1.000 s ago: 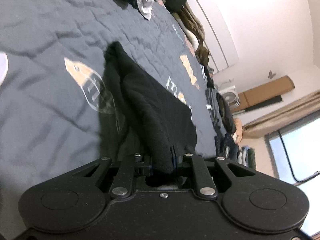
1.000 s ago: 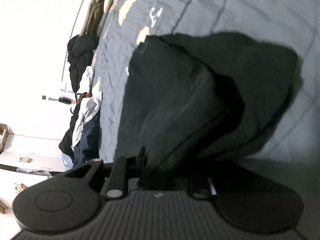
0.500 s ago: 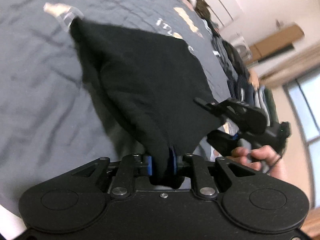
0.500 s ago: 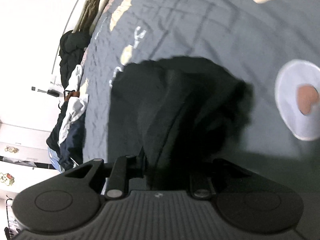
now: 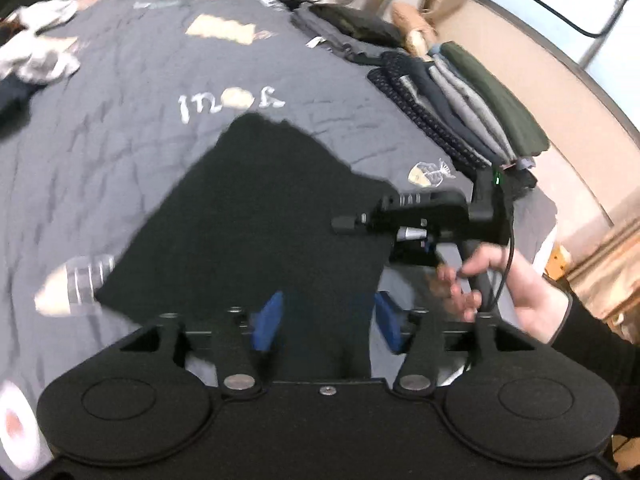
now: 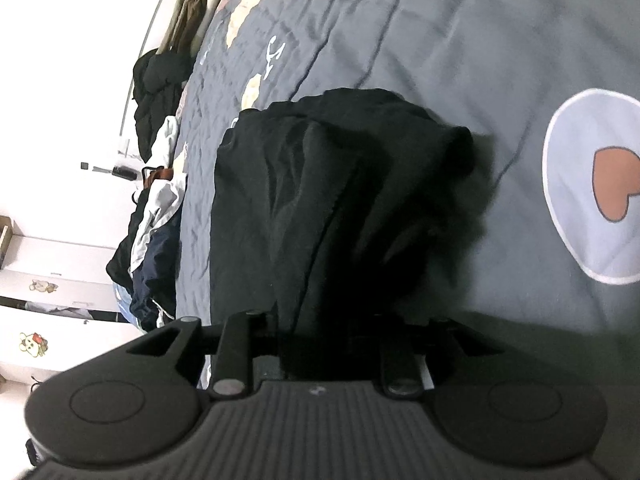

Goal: Fold clothes
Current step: 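Open both tools and release the folded shirt onto the quilt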

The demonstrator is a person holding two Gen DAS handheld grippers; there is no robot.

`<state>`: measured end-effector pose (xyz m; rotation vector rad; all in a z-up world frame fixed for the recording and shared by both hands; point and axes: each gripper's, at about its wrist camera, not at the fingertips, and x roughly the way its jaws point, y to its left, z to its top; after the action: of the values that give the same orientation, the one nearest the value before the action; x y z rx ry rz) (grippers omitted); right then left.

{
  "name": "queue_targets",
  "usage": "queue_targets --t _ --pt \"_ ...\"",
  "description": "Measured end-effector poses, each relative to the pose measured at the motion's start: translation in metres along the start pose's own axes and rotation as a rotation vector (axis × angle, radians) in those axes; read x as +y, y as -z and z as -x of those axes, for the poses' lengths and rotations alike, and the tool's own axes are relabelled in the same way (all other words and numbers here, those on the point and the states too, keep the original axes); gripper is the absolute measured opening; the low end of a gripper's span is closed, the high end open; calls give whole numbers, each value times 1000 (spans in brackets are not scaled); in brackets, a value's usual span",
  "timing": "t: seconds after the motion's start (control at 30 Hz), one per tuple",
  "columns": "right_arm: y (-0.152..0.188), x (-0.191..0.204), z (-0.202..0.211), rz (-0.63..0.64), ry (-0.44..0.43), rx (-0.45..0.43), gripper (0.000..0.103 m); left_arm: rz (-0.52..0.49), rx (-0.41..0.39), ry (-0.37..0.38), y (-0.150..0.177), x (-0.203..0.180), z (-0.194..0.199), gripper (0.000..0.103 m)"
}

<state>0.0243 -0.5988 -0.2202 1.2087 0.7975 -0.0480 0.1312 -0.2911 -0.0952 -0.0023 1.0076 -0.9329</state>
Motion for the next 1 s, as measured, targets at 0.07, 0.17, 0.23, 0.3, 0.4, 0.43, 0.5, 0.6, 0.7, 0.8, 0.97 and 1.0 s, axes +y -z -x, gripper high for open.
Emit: queue_targets --t 0.07,0.17,0.23,0.3,0.4,0.43,0.5,0.6,0.7,0.8,0.97,1.0 --pt "0 2 1 14 5 -1 24 -55 22 -2 -20 4 -6 56" --pt "1 4 1 34 13 -3 24 -139 54 -6 -50 9 -16 59" --pt "1 6 2 44 21 -9 25 -194 76 -8 -70 13 -22 61" --pt "2 6 3 50 26 -13 25 -206 102 -18 -92 23 -42 61" --pt "1 4 4 55 27 -14 25 -218 154 8 -117 35 -84 61" --pt "1 4 4 56 26 -12 25 -228 171 19 -124 38 -96 61" --pt "0 4 4 62 26 -9 25 -234 210 52 -135 42 -120 61" --pt "0 6 3 79 30 -8 25 -239 266 91 -147 49 -152 61" --pt "1 7 3 95 33 -8 25 -240 323 124 -155 59 -177 60" --pt "0 7 3 103 32 -4 25 -206 352 191 -158 68 -194 60" --pt "-1 5 3 102 26 2 25 -149 354 191 -162 93 -205 60" --pt "-1 5 3 101 25 2 25 -135 348 196 -163 100 -203 60"
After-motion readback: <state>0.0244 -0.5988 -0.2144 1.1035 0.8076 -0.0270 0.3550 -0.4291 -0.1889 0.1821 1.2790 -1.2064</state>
